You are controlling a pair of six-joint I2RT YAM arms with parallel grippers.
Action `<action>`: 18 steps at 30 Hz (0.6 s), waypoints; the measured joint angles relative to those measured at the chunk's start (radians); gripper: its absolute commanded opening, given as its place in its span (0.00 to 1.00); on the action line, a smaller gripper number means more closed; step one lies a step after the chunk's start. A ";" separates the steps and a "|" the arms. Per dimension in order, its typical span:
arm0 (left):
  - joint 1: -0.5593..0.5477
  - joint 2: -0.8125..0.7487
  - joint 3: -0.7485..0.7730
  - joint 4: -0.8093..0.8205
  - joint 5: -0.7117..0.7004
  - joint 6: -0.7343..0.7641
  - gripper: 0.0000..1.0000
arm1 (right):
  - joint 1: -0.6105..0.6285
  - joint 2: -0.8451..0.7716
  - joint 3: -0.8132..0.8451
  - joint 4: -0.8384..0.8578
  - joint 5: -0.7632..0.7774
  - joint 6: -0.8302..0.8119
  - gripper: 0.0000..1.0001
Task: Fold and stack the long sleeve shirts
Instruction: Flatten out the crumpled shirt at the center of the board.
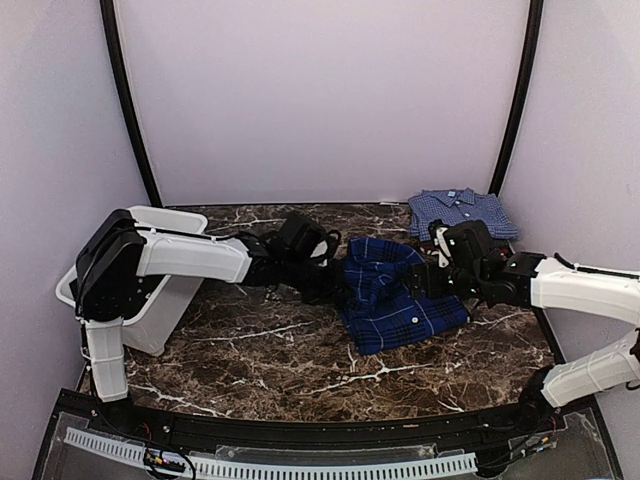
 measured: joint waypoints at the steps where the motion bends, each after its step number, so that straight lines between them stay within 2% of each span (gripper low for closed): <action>1: 0.002 0.000 0.028 -0.020 -0.023 0.014 0.00 | 0.000 -0.002 -0.001 0.000 0.000 0.000 0.99; 7: 0.055 0.001 0.157 -0.100 -0.106 0.082 0.00 | 0.000 -0.018 -0.013 0.001 0.000 0.000 0.99; 13: 0.220 0.090 0.341 -0.175 -0.159 0.181 0.00 | 0.000 -0.046 -0.016 0.001 -0.003 0.000 0.99; 15: 0.269 0.154 0.431 -0.203 -0.172 0.217 0.11 | 0.000 -0.048 -0.019 0.003 -0.009 0.000 0.99; 16: 0.294 0.191 0.482 -0.222 -0.176 0.235 0.28 | 0.000 -0.048 -0.020 0.003 -0.015 0.001 0.98; 18: 0.332 0.266 0.588 -0.264 -0.179 0.273 0.47 | 0.000 -0.047 -0.024 0.003 -0.028 0.002 0.99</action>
